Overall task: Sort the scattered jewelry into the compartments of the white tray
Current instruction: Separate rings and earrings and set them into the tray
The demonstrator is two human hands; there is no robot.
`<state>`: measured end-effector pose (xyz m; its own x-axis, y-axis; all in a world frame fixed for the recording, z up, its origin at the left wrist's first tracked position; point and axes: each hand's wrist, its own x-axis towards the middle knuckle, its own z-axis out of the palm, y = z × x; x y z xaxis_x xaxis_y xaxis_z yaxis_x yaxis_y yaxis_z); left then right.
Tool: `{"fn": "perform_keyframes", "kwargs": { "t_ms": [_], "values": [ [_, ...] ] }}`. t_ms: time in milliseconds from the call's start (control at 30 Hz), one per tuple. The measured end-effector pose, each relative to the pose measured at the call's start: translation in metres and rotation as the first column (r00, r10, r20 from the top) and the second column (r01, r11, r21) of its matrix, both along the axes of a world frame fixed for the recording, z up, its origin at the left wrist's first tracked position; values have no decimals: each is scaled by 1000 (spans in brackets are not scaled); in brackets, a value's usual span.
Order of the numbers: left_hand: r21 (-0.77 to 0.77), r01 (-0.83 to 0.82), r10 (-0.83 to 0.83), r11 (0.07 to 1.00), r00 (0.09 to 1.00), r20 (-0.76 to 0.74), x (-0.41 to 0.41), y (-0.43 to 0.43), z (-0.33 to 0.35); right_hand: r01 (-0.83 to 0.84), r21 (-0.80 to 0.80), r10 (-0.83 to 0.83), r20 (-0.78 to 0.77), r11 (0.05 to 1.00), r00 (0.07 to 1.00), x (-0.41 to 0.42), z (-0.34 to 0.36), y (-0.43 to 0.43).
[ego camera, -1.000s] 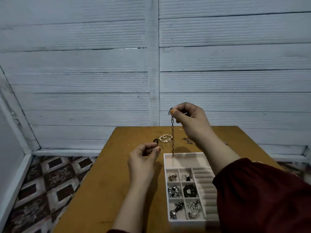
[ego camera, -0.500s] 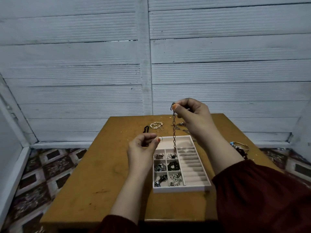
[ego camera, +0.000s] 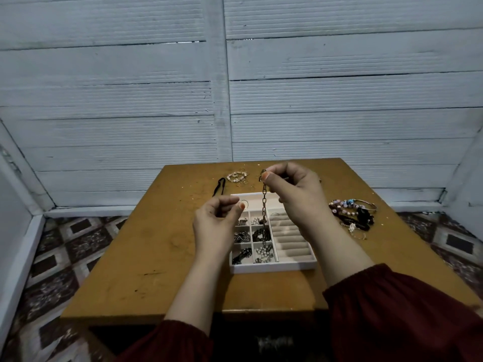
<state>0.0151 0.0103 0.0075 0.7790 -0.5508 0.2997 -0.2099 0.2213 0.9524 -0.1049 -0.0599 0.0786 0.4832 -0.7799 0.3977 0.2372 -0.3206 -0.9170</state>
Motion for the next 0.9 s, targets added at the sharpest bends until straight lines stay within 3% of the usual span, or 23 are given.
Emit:
{"fn": "perform_keyframes", "kwargs": {
  "t_ms": [600, 800, 900],
  "values": [
    [33, -30, 29, 999, 1000, 11, 1, 6, -6, 3, 105, 15, -168, 994, 986, -6, -52, 5],
    [33, -29, 28, 999, 999, 15, 2, 9, -4, -9, 84, 33, -291, 996, 956, -9, -68, 1],
    [36, -31, 30, 999, 999, 20, 2, 10, -4, 13, -5, -13, -412, 1000, 911, -11, -74, 0]
  ]
}}
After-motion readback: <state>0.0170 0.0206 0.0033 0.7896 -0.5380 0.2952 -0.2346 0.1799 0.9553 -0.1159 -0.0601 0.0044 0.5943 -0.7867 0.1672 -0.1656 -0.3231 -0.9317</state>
